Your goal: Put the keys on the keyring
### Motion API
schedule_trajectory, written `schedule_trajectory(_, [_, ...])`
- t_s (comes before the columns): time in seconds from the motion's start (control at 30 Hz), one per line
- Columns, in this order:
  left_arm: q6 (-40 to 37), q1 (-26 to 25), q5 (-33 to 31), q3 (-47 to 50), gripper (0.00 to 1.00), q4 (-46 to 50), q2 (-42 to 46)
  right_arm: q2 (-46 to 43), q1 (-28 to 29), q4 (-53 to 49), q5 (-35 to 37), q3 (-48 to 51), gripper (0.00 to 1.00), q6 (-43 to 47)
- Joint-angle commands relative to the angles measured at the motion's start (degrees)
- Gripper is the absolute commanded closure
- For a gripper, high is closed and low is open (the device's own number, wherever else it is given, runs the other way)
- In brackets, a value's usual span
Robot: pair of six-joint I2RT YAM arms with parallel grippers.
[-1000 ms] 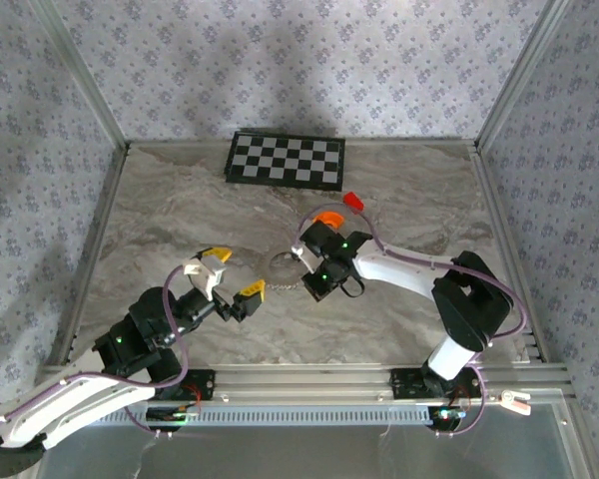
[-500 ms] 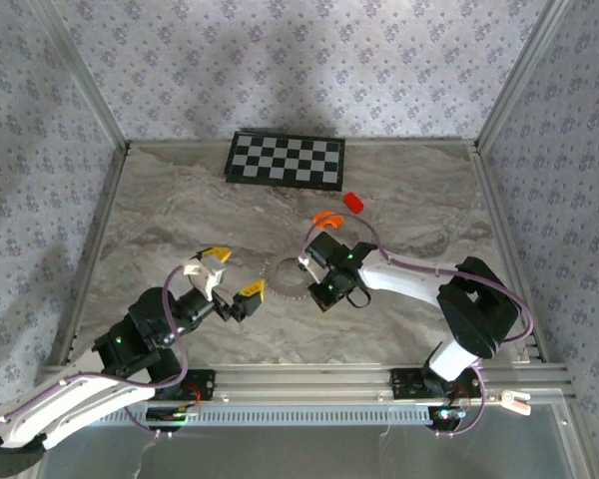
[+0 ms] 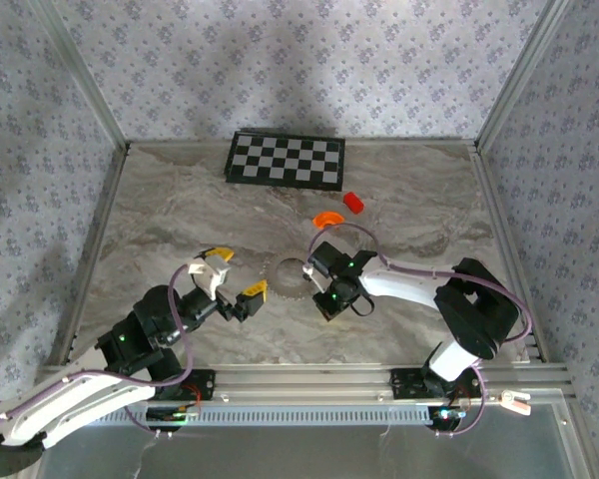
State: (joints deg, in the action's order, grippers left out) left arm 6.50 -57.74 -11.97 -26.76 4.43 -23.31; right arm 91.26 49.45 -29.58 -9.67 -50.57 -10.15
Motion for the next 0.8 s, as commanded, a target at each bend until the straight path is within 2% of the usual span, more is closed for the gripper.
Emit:
schedule_trajectory(0.0, [-0.71, 0.43, 0.80, -1.27, 0.00, -1.54, 0.22, -0.88, 0.82, -0.37, 0.18, 0.73, 1.00, -1.21])
schedule_trajectory(0.77, [-0.68, 0.43, 0.52, -0.15, 0.00, -1.65, 2.07, 0.89, 3.11, -2.43, 3.26, 2.14, 1.00, -4.08])
